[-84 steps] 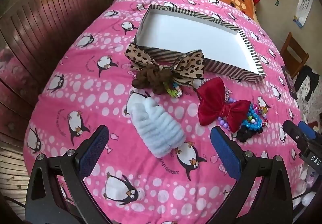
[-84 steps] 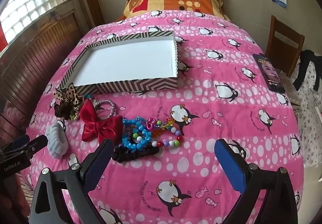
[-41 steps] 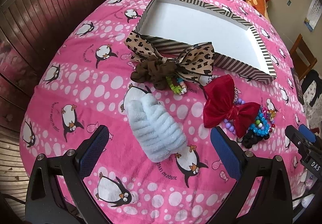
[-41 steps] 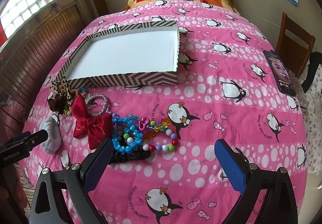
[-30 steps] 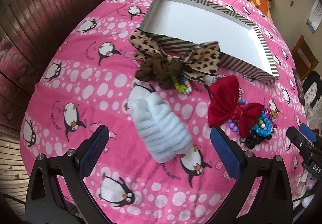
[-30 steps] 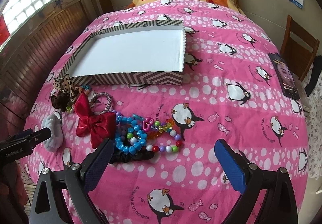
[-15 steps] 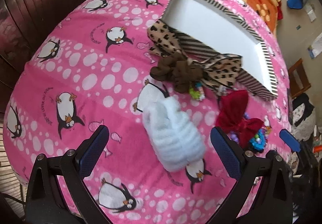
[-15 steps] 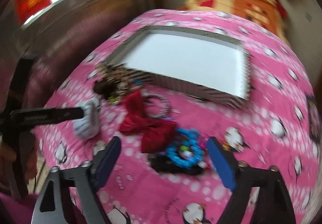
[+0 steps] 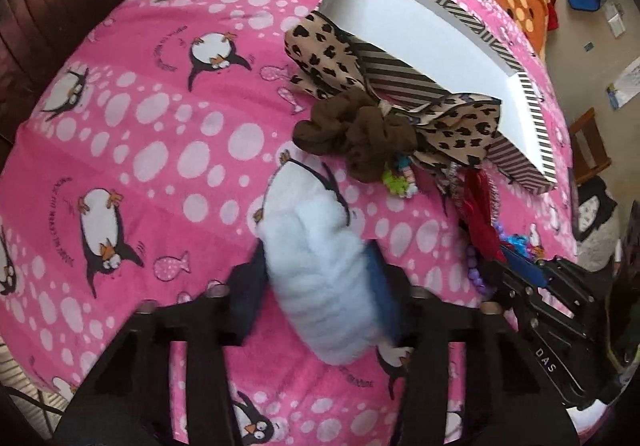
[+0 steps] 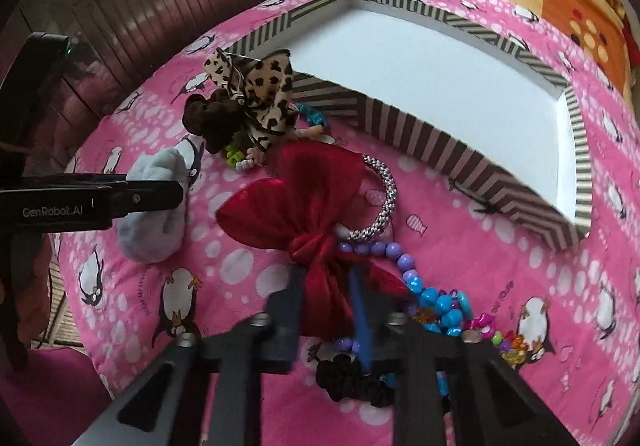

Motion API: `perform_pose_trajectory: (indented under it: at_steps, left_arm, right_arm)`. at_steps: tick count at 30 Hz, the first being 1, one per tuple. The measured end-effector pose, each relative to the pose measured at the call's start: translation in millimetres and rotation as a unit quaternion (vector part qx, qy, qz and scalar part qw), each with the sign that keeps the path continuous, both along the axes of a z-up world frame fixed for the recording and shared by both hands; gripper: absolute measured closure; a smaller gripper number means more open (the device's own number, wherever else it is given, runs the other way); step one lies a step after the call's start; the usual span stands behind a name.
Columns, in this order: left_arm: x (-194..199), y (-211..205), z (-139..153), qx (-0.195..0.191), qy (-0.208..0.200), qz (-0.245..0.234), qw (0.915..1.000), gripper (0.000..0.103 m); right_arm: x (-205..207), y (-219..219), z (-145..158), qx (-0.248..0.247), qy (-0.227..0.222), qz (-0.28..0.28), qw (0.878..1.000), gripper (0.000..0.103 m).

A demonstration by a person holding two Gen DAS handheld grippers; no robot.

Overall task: Organize jewelry
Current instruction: 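Grasp the red bow with the right tool while the left tool grasps the white scrunchie, then carry the red bow and white scrunchie into the box and open both tools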

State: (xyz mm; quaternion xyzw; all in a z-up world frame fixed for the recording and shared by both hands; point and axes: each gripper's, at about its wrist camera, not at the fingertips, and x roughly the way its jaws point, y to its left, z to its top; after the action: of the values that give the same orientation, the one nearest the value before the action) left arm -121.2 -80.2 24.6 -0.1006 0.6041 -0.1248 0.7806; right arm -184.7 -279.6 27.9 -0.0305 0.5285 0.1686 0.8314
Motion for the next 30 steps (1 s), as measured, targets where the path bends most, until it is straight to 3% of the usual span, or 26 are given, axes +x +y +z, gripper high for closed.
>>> perform_pose_trajectory:
  at_steps: [2, 5, 14, 21, 25, 30]
  left_arm:
    - [-1, 1, 4, -0.002, 0.002, -0.004, 1.0, 0.071]
    - [-3, 1, 19, -0.002, -0.007, -0.017, 0.9998, 0.075]
    - [8, -1, 90, -0.003, -0.076, -0.048, 0.9959, 0.075]
    - [61, -17, 126, 0.003, -0.125, -0.063, 0.9901, 0.075]
    - [101, -36, 122, 0.011, -0.127, -0.081, 0.9884, 0.075]
    - [149, -58, 83, 0.036, -0.088, -0.104, 0.9901, 0.075]
  right_arm:
    - [-4, -7, 6, 0.026, -0.006, -0.009, 1.0, 0.094]
    - [-9, -19, 19, 0.059, -0.015, -0.027, 0.998, 0.097]
    - [3, -36, 67, 0.127, -0.054, -0.062, 0.988, 0.097]
    - [49, -37, 83, 0.125, -0.066, -0.101, 0.985, 0.097]
    - [82, -33, 80, 0.113, -0.056, -0.116, 0.985, 0.097]
    - [130, -30, 59, 0.098, -0.029, -0.145, 0.984, 0.097]
